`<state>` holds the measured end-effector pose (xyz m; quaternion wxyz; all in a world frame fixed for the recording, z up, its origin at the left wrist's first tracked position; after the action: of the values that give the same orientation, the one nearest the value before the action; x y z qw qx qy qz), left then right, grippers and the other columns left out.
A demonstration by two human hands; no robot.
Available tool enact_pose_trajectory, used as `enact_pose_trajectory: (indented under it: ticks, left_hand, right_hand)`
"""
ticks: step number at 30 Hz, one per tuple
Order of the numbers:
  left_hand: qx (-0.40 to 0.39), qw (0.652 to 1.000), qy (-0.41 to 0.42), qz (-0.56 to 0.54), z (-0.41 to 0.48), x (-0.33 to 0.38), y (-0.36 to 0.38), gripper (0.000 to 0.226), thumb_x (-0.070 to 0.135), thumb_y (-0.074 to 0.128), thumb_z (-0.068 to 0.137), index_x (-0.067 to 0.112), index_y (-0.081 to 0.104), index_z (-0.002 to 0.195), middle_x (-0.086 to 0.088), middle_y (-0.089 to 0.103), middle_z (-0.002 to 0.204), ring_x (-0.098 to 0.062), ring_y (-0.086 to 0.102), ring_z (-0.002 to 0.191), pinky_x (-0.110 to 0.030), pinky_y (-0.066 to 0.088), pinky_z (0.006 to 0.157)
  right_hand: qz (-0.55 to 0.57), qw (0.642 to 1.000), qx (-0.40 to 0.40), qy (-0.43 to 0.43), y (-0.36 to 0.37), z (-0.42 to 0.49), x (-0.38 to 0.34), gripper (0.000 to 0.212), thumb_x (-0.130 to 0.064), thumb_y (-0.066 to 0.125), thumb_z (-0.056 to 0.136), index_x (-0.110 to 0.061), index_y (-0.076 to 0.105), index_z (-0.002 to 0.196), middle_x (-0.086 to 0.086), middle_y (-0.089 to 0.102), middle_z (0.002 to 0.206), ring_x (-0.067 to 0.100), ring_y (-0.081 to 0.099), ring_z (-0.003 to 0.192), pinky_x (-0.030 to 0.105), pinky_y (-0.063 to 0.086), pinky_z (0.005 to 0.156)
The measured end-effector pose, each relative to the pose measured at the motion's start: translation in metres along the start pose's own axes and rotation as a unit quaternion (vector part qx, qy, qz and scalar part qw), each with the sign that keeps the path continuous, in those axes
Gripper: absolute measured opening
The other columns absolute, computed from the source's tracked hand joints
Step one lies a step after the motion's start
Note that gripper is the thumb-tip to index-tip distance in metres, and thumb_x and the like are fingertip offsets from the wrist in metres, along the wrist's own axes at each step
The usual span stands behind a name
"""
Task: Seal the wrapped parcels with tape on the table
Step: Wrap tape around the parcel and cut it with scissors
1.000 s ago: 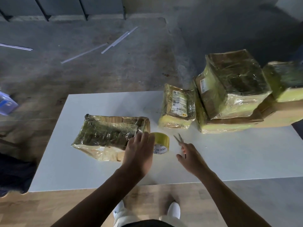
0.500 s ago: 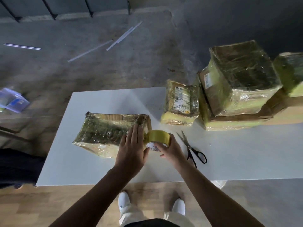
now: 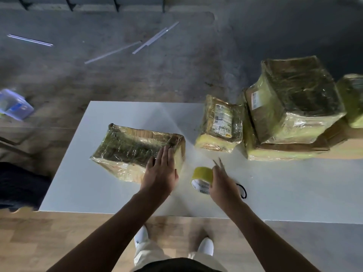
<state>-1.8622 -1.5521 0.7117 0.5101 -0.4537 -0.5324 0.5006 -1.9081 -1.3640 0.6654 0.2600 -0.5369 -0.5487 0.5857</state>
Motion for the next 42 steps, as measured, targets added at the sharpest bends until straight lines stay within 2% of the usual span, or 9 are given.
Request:
enact_pose_trajectory:
  ticks: [4,10,16,19,22,27,36,39,42]
  left_hand:
    - [-0.005,0.999,0.031,-0.006,-0.004,0.002,-0.005,0.076,0.019,0.073,0.070,0.008,0.041,0.138,-0.035,0.048,0.134,-0.045,0.051,0.123,-0.055,0.051,0.087]
    - [-0.068,0.996,0.034,0.052,-0.008,0.002,-0.007,0.042,0.025,0.079,0.069,0.011,0.063,0.105,-0.041,0.040,0.136,-0.051,0.046,0.126,-0.060,0.048,0.089]
    - [-0.088,0.991,0.034,0.092,-0.006,0.023,-0.021,0.037,0.033,0.041,0.099,0.014,0.046,0.130,-0.029,-0.010,0.156,-0.045,-0.007,0.145,-0.058,0.009,0.117]
    - [-0.056,0.992,0.098,0.059,-0.006,0.045,-0.027,0.031,0.030,0.064,0.088,0.010,0.063,0.111,-0.031,0.018,0.153,-0.047,0.015,0.143,-0.062,0.021,0.113]
    - [-0.010,0.985,0.172,-0.002,-0.007,0.062,-0.021,0.024,0.022,0.083,0.060,0.009,0.070,0.076,-0.021,0.064,0.113,-0.037,0.063,0.105,-0.045,0.055,0.079]
    - [0.009,0.980,0.176,-0.089,-0.018,0.071,0.002,0.028,0.024,0.040,0.073,0.014,0.066,0.070,-0.007,0.060,0.076,-0.027,0.060,0.069,-0.031,0.053,0.054]
    - [-0.056,0.968,0.065,-0.235,-0.032,0.055,0.041,0.030,0.014,0.052,0.073,0.008,0.071,0.096,-0.009,0.069,0.092,-0.029,0.067,0.084,-0.032,0.057,0.071]
    - [-0.110,0.935,-0.044,-0.334,-0.026,0.053,0.051,0.038,0.014,0.053,0.088,0.004,0.062,0.123,-0.011,0.064,0.124,-0.024,0.060,0.115,-0.026,0.043,0.098]
    - [-0.210,0.789,-0.214,-0.537,-0.022,0.052,0.066,0.039,0.009,0.054,0.092,0.009,0.050,0.131,-0.008,0.053,0.138,-0.015,0.054,0.116,-0.032,0.046,0.098]
  right_hand:
    - [-0.037,0.996,-0.085,0.017,0.021,0.014,-0.029,0.049,-0.020,0.055,0.094,-0.006,0.031,0.135,0.011,0.055,0.123,0.025,0.060,0.109,0.031,0.049,0.085]
    - [0.045,0.997,-0.064,0.015,0.033,0.013,-0.033,0.050,-0.026,0.057,0.091,-0.014,0.033,0.134,0.009,0.050,0.123,0.028,0.060,0.107,0.036,0.050,0.085]
    - [0.080,0.995,-0.062,0.008,0.021,-0.001,-0.002,0.073,-0.044,0.063,0.087,-0.020,0.028,0.146,0.006,0.048,0.131,0.023,0.055,0.116,0.035,0.050,0.086]
    - [0.070,0.997,-0.019,0.039,0.014,-0.008,0.018,0.058,-0.043,0.057,0.090,-0.019,0.040,0.140,0.005,0.050,0.132,0.022,0.051,0.122,0.033,0.045,0.093]
    - [0.023,0.997,0.023,0.064,0.013,-0.011,0.040,0.046,-0.040,0.054,0.093,-0.016,0.051,0.131,0.006,0.056,0.120,0.024,0.057,0.111,0.035,0.050,0.089]
    - [-0.077,0.984,-0.016,0.161,0.023,-0.010,0.064,0.037,-0.035,0.049,0.096,-0.017,0.048,0.128,0.008,0.051,0.119,0.023,0.052,0.109,0.033,0.050,0.087]
    - [-0.112,0.975,-0.066,0.182,0.030,0.001,0.067,0.029,-0.031,0.047,0.098,-0.015,0.050,0.122,0.008,0.056,0.118,0.023,0.054,0.110,0.032,0.046,0.088]
    - [-0.081,0.977,-0.093,0.173,0.026,-0.001,0.063,0.029,-0.030,0.050,0.096,-0.011,0.051,0.119,0.009,0.056,0.115,0.025,0.058,0.106,0.032,0.048,0.088]
    - [-0.025,0.982,-0.122,0.144,0.017,-0.004,0.055,0.029,-0.024,0.052,0.093,-0.009,0.050,0.118,0.012,0.059,0.110,0.029,0.060,0.101,0.032,0.047,0.083]
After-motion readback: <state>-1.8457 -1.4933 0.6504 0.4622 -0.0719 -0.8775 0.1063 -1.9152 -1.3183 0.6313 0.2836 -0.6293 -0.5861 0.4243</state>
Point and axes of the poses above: each hand's wrist, its own z-axis towards the middle knuckle, its own y-axis out of the palm, x = y × z, the point moved 3 cm from there along z, towards the middle knuckle
